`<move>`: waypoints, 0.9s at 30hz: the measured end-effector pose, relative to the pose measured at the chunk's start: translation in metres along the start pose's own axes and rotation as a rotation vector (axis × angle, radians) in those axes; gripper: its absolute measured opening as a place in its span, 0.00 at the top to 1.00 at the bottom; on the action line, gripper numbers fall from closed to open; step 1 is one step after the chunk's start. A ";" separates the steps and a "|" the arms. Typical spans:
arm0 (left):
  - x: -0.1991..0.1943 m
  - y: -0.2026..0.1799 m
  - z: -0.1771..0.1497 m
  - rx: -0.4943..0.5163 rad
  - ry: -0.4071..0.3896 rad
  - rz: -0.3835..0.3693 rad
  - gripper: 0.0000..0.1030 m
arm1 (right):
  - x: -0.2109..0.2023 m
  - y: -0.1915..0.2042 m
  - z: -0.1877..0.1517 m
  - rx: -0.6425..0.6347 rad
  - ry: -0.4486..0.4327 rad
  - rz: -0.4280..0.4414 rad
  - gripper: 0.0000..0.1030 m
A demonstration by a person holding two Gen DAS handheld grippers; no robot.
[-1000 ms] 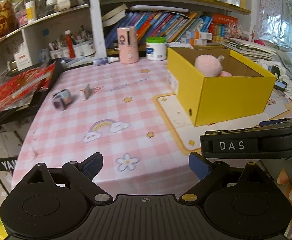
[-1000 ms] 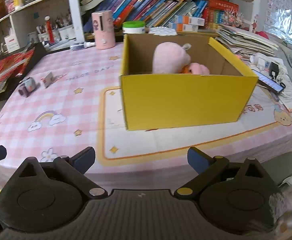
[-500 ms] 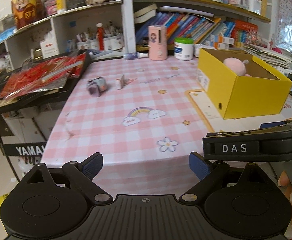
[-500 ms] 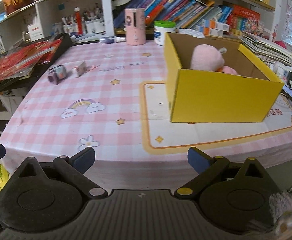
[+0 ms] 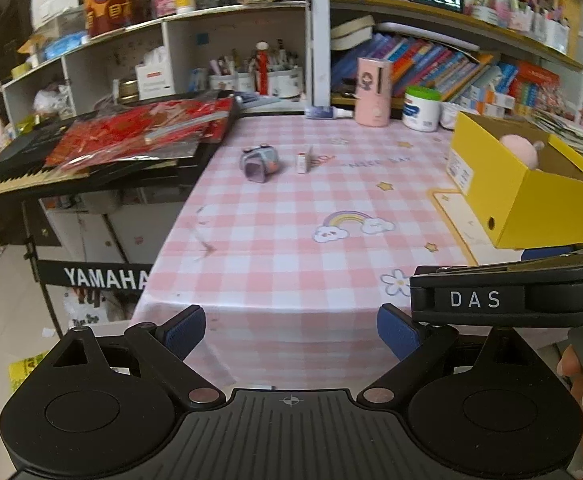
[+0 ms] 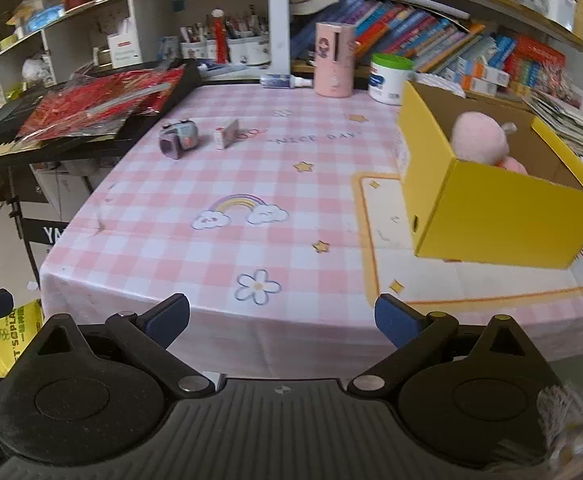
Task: Organize objects
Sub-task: 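Move both tools toward the grey toy truck and small white box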
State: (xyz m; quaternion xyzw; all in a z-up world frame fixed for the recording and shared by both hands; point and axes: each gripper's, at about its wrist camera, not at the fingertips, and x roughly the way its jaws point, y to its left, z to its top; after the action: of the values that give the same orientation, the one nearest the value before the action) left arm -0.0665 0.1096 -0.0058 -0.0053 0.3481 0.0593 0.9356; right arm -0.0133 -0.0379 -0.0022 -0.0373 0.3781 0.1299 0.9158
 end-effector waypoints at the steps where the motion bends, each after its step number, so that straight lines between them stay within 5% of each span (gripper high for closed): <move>1: 0.001 0.002 0.000 -0.005 0.001 0.006 0.08 | 0.001 0.002 0.001 -0.004 0.000 0.006 0.03; 27: 0.103 0.009 0.073 -0.093 0.050 0.103 0.08 | 0.110 -0.004 0.093 -0.063 0.052 0.142 0.03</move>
State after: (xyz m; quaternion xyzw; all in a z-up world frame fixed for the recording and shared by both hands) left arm 0.0570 0.1332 -0.0172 -0.0322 0.3681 0.1234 0.9210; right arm 0.1266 -0.0033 -0.0136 -0.0423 0.3991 0.2051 0.8927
